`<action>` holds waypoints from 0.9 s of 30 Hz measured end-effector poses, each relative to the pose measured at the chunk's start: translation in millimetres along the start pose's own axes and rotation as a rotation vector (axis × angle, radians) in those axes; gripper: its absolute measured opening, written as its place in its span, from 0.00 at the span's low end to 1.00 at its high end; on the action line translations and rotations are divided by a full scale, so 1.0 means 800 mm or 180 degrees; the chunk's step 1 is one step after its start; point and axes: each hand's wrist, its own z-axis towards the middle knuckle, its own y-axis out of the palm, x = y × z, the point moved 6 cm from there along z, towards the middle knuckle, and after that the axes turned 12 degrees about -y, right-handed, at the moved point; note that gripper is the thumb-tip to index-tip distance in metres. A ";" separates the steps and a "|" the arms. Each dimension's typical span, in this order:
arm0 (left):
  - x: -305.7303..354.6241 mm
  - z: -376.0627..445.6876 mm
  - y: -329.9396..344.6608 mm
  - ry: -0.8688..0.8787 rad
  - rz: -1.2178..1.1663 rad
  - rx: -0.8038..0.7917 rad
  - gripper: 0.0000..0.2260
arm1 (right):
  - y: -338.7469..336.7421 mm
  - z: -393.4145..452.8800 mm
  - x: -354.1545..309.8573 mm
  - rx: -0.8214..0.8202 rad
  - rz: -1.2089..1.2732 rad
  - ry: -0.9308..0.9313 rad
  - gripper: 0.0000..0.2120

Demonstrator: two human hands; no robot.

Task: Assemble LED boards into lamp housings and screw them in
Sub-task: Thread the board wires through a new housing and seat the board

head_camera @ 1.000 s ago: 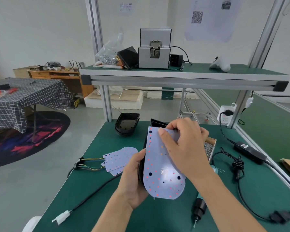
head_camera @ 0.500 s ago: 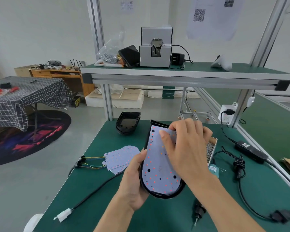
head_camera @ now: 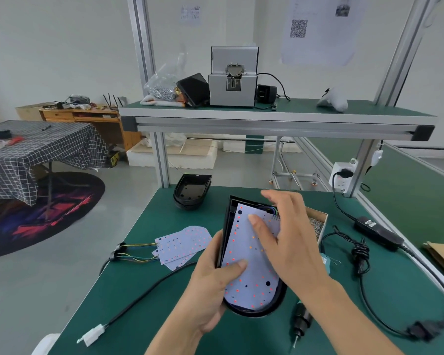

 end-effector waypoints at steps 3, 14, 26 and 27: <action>0.000 -0.002 -0.001 0.0013 0.0031 -0.0008 0.21 | 0.003 0.000 0.004 -0.0301 0.0306 0.0248 0.21; -0.001 -0.008 -0.003 -0.0009 0.0078 -0.0017 0.22 | 0.003 0.010 0.031 -0.0333 0.1458 0.0923 0.04; -0.005 -0.009 -0.007 0.0030 0.0058 0.0000 0.23 | 0.003 0.009 0.036 -0.0454 0.2136 0.1449 0.14; -0.005 -0.009 -0.007 0.0008 0.0009 -0.0014 0.24 | 0.000 0.009 0.034 -0.0361 0.1896 0.1301 0.13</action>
